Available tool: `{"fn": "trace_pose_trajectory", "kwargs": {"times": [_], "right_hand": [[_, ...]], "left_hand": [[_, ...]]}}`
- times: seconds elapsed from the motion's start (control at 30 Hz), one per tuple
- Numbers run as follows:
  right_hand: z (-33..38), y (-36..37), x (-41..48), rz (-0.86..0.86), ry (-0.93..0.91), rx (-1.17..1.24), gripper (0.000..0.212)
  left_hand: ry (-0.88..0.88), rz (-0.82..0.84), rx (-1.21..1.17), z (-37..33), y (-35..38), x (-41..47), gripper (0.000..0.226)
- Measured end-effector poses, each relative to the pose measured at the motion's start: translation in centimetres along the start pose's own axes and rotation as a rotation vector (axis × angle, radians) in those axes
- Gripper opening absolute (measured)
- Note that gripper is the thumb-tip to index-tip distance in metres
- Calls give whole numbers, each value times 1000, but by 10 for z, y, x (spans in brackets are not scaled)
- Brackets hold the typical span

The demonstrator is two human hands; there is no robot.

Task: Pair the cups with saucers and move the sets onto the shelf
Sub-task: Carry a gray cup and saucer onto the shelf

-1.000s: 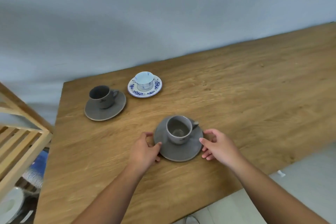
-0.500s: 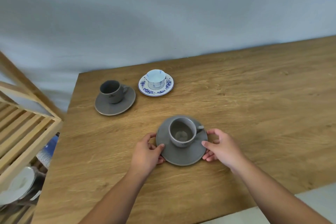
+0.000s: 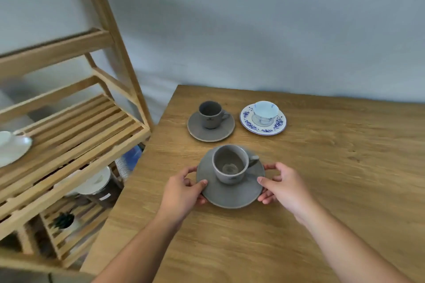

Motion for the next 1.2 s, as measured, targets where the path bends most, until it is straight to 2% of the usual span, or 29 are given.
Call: {"fn": "trace_pose_trajectory", "kwargs": {"times": [0.33, 0.63, 0.9, 1.2], "right_hand": [[50, 144, 83, 327, -21, -165, 23], [82, 272, 161, 493, -15, -180, 21], [97, 346, 242, 523, 1, -285, 26], [108, 390, 329, 510, 3, -449, 23]], "left_hand": [[-31, -310, -89, 24, -146, -42, 32], [-73, -413, -150, 46, -275, -36, 33], [-79, -481, -168, 66, -359, 2, 40], [-142, -544, -189, 89, -408, 56, 45]]}}
Point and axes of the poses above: each hand's wrist, its own x-axis towards the middle knuckle, its own y-axis out of the palm, z = x × y, the point moved 7 cm from there along x, towards the middle knuckle, and after that the axes turned 15 degrees about z, right-handed, at the moved point
